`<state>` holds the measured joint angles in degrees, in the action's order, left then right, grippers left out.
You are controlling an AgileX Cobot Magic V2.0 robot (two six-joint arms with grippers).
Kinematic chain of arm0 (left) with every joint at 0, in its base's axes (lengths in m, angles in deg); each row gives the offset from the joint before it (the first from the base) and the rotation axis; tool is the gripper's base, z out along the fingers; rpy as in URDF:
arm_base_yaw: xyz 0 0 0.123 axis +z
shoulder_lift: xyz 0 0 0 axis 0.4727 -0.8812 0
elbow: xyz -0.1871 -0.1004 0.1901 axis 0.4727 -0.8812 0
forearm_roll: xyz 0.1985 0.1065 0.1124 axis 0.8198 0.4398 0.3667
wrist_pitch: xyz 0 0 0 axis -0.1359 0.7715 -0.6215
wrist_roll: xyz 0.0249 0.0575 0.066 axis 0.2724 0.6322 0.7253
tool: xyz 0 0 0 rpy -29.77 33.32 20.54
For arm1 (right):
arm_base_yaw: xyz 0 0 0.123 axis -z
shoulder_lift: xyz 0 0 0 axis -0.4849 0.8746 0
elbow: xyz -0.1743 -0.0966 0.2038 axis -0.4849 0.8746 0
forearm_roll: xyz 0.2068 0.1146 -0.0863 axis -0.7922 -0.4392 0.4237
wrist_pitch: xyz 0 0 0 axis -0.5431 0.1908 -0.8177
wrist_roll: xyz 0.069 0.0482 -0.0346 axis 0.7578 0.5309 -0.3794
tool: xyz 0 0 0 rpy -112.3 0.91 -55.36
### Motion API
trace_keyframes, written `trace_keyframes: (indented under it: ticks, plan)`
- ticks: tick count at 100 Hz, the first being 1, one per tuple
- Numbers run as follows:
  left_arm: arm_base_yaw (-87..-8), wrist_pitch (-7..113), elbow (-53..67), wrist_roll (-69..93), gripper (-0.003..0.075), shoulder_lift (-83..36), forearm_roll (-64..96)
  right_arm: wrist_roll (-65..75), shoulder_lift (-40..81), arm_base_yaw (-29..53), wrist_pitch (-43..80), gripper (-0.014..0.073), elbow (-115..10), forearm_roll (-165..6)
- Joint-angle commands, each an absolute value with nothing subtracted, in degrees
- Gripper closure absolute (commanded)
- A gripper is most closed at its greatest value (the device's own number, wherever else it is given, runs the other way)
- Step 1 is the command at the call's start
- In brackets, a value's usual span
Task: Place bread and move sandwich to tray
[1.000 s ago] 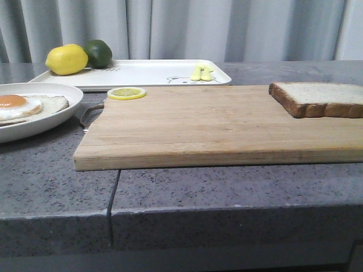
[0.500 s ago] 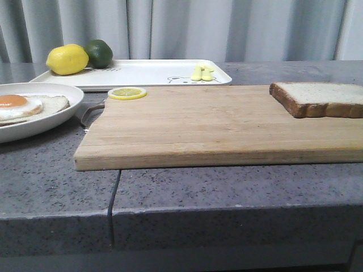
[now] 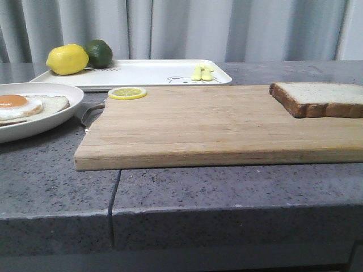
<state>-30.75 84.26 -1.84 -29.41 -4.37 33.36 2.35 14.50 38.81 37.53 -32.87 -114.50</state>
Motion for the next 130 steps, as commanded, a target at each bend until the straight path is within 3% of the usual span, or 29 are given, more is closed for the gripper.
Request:
trace_keyframes:
  ticks: [1,38,130]
  plan:
    - [-31.11,80.6,0.12,-29.51,0.0535,-4.72,32.52,-5.2,16.16,42.71,36.32,0.0167,-34.96,-124.32]
    - [-31.11,80.6,0.12,-29.51,0.0535,-4.72,32.52,-17.44,24.01,57.72,48.78,0.0167,-34.9,-141.57]
    - [-31.11,80.6,0.12,-29.51,0.0535,-4.72,32.52,-21.95,42.98,56.63,54.67,0.0167,-34.9,-146.91]
